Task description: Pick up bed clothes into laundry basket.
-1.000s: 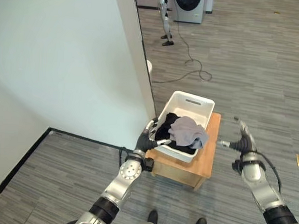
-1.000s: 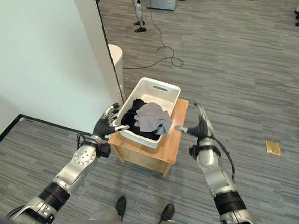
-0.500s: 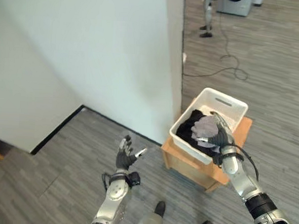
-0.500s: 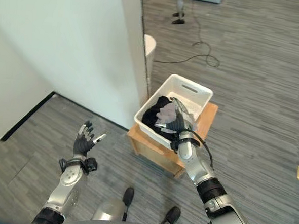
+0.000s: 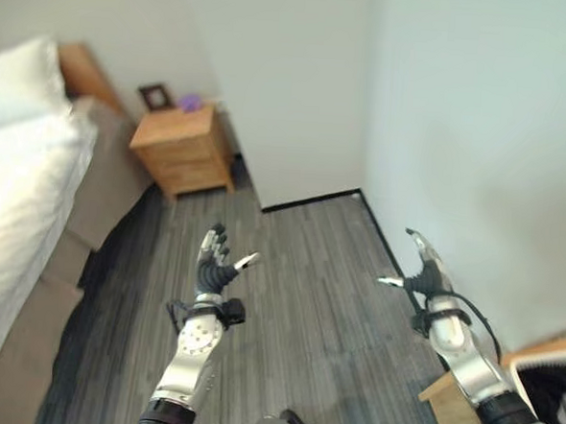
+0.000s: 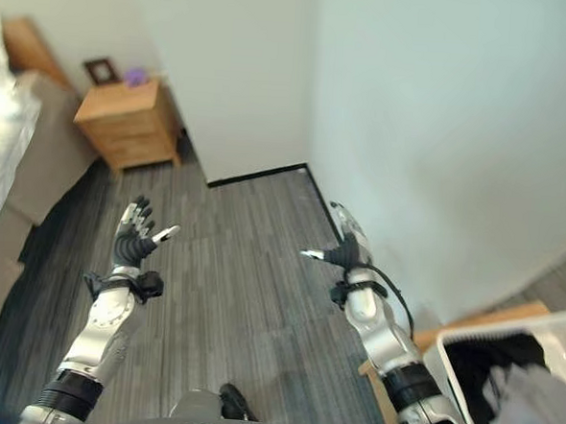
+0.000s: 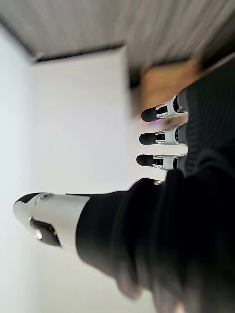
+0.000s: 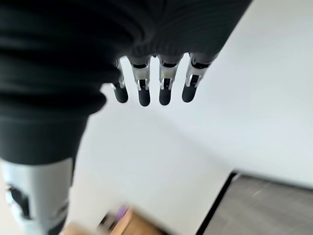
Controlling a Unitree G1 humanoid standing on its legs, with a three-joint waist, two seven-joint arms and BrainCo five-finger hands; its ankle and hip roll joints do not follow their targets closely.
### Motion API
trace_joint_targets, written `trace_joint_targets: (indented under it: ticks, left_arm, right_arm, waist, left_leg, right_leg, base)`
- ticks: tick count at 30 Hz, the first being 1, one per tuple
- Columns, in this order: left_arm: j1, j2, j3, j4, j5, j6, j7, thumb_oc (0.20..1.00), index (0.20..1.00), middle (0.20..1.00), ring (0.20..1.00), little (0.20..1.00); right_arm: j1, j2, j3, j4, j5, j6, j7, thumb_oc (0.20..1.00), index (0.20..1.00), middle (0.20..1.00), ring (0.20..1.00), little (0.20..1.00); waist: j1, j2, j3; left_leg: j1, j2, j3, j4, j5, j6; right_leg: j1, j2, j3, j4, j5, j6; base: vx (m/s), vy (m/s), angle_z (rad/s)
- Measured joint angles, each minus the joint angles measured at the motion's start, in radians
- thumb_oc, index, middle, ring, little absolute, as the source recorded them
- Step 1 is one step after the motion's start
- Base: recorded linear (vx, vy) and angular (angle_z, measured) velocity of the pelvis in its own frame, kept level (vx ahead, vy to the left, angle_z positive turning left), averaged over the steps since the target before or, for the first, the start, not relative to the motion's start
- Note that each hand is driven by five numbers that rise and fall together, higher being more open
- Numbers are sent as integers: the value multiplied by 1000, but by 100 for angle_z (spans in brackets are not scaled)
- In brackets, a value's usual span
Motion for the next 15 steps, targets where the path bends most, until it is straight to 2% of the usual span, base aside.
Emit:
trace_joint_targets:
  ticks: [1,2,3,4,5,6,7,8,9,10,11,12,13,14,15]
  left_arm:
    - [9,18,5,-1,-7,3,-4,1000,1000,1000,1000,1000]
    - [9,33,10,-2,-10,4,-12,1000,1000,1000,1000,1000]
    - [26,44,25,-29,-10,1,-20,1000,1000,1000,1000,1000]
    - [39,20,11,-29,-10,3,-17,1000,1000,1000,1000,1000]
    - [56,-15,-9,-44,-10,4,-21,1000,1000,1000,1000,1000]
    - [48,-26,-35,-56,-10,1,-18,1000,1000,1000,1000,1000]
    - [17,-39,-50,-58,-10,0,-14,1000,1000,1000,1000,1000]
    - [-27,-53,-75,-64,-10,-1,-11,1000,1000,1000,1000,1000]
    - [-54,-56,-88,-75,-14,1,-17,1000,1000,1000,1000,1000]
    - [-83,-60,-89,-81,-20,4,-20,1000,1000,1000,1000,1000]
    - [-75,-58,-87,-89,-19,5,-17,1000,1000,1000,1000,1000]
    - [-51,-62,-81,-96,-19,3,-12,1000,1000,1000,1000,1000]
    - [-31,-67,-82,-96,-18,1,-12,1000,1000,1000,1000,1000]
    - [-9,-61,-78,-106,-17,2,-11,1000,1000,1000,1000,1000]
    - [13,-53,-68,-115,-17,2,-11,1000,1000,1000,1000,1000]
  right_arm:
    - [-12,12,6,-6,0,-1,10,1000,1000,1000,1000,1000]
    - [-20,19,5,-10,4,-1,12,1000,1000,1000,1000,1000]
    - [-13,43,-2,-12,9,1,15,1000,1000,1000,1000,1000]
    - [8,27,-5,-23,12,2,14,1000,1000,1000,1000,1000]
    - [27,-8,-9,-45,12,2,15,1000,1000,1000,1000,1000]
    - [30,-5,-8,-39,14,3,13,1000,1000,1000,1000,1000]
    - [36,-14,3,-50,15,5,15,1000,1000,1000,1000,1000]
    - [28,-24,22,-50,14,4,27,1000,1000,1000,1000,1000]
    - [5,-46,20,-139,48,65,65,1000,1000,1000,1000,1000]
    - [-12,-45,-9,-393,74,45,76,1000,1000,1000,1000,1000]
    - [22,-11,-37,-470,75,10,71,1000,1000,1000,1000,1000]
    - [85,34,-36,-529,74,-17,79,1000,1000,1000,1000,1000]
    - [149,30,-13,-570,72,-32,91,1000,1000,1000,1000,1000]
    - [192,22,9,-576,63,-33,112,1000,1000,1000,1000,1000]
    - [211,16,21,-569,48,-29,127,1000,1000,1000,1000,1000]
  waist:
    - [17,-18,-7]
    - [33,-28,-7]
    - [39,-51,0]
    - [4,-41,-8]
    - [-6,13,-25]
    - [-13,16,-17]
    - [-31,15,-10]
    - [-23,6,10]
    - [-35,-5,29]
    - [-88,-9,94]
    - [-99,-10,103]
    - [-135,-7,102]
    - [-143,-14,105]
    - [-153,-32,103]
    - [-152,-47,105]
  left_leg:
    - [7,-9,-10,3,5,-9]
    - [7,-3,-30,32,5,-9]
    - [-48,22,-102,182,-59,-34]
    - [-55,-60,-153,124,-71,-14]
    - [-14,-121,-179,-3,-64,11]
    - [12,-181,-257,-75,-22,43]
    - [7,-216,-381,-116,2,48]
    - [12,-245,-431,-168,39,59]
    - [3,-263,-476,-190,55,55]
    - [-7,-299,-557,-187,70,65]
    - [-5,-303,-601,-182,70,65]
    - [-3,-312,-670,-172,69,65]
    - [23,-319,-696,-188,65,59]
    - [26,-322,-729,-191,59,51]
    - [20,-323,-767,-181,50,36]
  right_leg:
    - [15,5,4,3,43,4]
    - [26,0,7,19,59,-2]
    - [60,-28,7,84,86,-21]
    - [72,-94,14,220,86,-18]
    - [51,-155,36,390,109,4]
    - [-1,-212,159,567,56,53]
    - [-72,-164,290,636,-36,85]
    - [-179,-98,418,679,-124,80]
    - [-266,-57,490,694,-182,55]
    - [-388,14,612,638,-244,63]
    - [-418,24,660,601,-258,64]
    - [-412,38,687,522,-260,62]
    - [-423,24,705,484,-258,68]
    - [-426,13,743,408,-237,68]
    - [-426,-3,747,329,-189,66]
  base:
    - [323,245,37]
    - [372,287,46]
    - [434,352,97]
    - [253,262,138]
    - [91,155,134]
    - [109,12,153]
    - [64,-69,171]
    - [85,-92,188]
    - [16,-59,240]
    - [38,-93,203]
    - [95,-158,245]
    - [80,-120,173]
    - [166,-222,182]
    - [149,-152,142]
    - [270,-282,116]
